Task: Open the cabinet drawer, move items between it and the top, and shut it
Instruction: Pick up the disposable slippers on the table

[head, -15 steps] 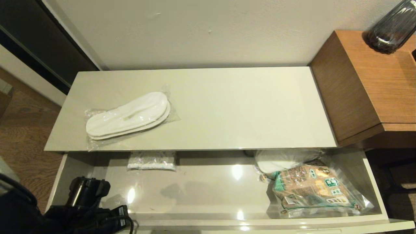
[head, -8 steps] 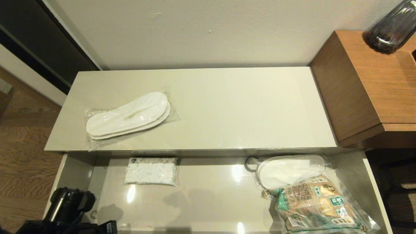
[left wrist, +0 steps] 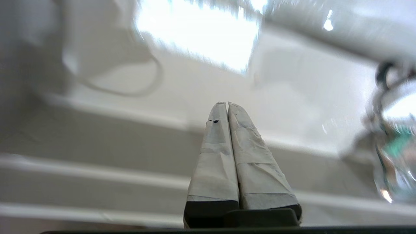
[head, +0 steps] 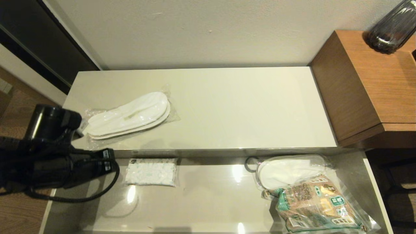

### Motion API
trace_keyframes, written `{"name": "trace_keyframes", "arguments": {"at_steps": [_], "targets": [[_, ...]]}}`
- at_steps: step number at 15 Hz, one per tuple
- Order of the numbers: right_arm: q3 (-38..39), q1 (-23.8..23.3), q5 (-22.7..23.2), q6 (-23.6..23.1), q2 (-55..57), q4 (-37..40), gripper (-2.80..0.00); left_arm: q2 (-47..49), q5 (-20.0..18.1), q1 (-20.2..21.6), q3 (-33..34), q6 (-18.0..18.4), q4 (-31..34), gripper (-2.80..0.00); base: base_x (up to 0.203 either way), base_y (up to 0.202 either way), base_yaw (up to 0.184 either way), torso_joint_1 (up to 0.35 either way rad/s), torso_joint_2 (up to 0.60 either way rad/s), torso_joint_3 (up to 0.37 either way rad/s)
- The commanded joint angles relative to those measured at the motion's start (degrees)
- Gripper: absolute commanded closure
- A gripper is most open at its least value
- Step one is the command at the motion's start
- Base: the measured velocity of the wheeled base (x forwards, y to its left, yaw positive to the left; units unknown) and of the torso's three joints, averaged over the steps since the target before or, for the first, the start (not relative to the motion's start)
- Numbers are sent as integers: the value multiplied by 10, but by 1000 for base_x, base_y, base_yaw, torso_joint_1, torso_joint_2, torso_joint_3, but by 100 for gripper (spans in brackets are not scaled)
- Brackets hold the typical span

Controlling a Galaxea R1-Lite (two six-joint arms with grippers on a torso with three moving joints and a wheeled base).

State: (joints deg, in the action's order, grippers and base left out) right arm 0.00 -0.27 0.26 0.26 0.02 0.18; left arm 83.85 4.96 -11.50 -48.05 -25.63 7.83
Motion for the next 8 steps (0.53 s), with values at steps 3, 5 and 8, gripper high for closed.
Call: {"name": "trace_keyframes", "arguments": {"at_steps": [3, 5, 8], "targets": [[0, 0, 1, 0, 0, 0, 0, 120, 179, -12, -178, 130, 70, 0, 0, 0, 0, 0, 0, 0], [0, 0, 0, 0, 0, 0, 0, 141, 235, -30, -192, 178, 68, 0, 0, 0, 0, 0, 0, 0], [0, 0, 1, 0, 0, 0, 0, 146, 250, -67, -198, 179, 66, 0, 0, 0, 0, 0, 0, 0]]}}
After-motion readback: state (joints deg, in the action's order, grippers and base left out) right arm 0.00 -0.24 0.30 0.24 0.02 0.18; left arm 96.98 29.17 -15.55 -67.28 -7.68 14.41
